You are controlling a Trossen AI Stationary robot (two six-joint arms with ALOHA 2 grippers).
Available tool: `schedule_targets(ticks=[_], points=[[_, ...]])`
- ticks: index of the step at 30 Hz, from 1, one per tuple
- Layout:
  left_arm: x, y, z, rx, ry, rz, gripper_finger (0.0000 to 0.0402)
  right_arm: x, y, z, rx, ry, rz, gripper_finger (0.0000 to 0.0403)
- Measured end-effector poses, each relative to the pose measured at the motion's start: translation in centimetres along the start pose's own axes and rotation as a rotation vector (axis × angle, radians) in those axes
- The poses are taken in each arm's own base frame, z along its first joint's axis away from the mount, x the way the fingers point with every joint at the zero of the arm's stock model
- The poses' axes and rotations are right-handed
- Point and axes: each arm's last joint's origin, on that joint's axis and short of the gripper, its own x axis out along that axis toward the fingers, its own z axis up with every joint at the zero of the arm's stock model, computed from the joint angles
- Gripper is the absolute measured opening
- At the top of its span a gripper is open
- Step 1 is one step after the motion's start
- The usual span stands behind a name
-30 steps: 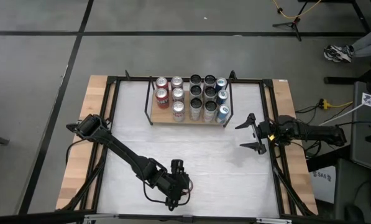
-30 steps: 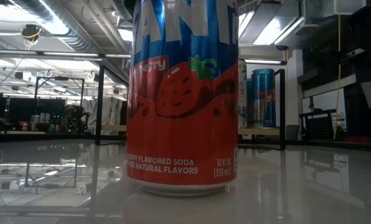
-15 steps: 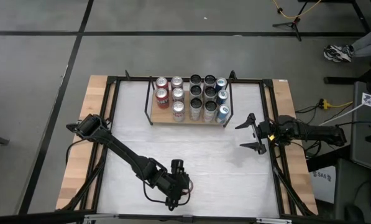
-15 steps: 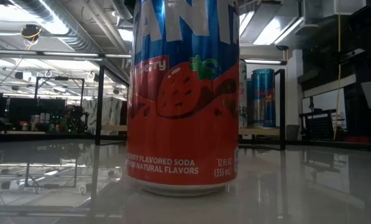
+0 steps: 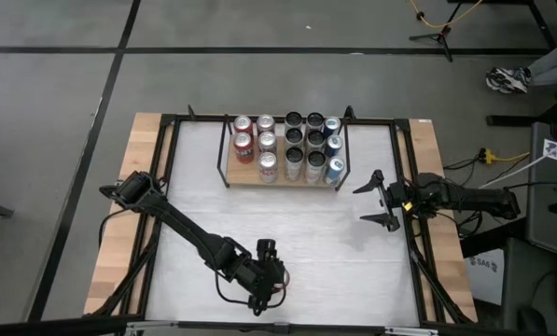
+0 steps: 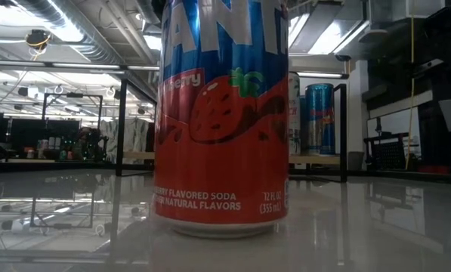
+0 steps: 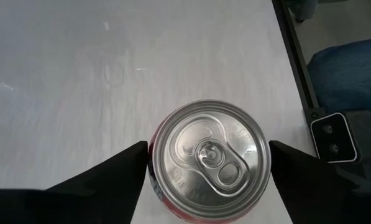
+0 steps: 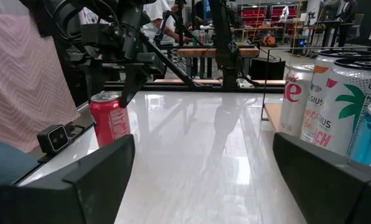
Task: Place canned beverage on shelf
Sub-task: Put the red soda can onto the shelf aligned with the other red soda cans
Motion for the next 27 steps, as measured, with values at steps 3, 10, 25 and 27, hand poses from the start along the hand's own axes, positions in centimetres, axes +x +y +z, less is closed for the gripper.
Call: schedule_targets(ticks=[3, 10, 25, 27], points=[[0.00, -0.04, -0.03, 0.003, 0.010, -0.019, 0.0326, 0.00, 0.00, 0.00, 0.000, 0.000, 0.000, 0.0379], [0.01, -0.05, -0.03, 0.002, 0.008, -0.017, 0.0353, 0.00, 0.00, 0.00, 0.000, 0.000, 0.000, 0.0379], [0.00, -0.01, 0.02, -0.002, -0.006, 0.007, 0.0356, 0.00, 0.00, 0.00, 0.000, 0.000, 0.000, 0.0379], [0.51, -0.10, -0.12, -0.002, -0.004, 0.011, 0.0356, 0.00, 0.00, 0.00, 0.000, 0.000, 0.000, 0.0379]])
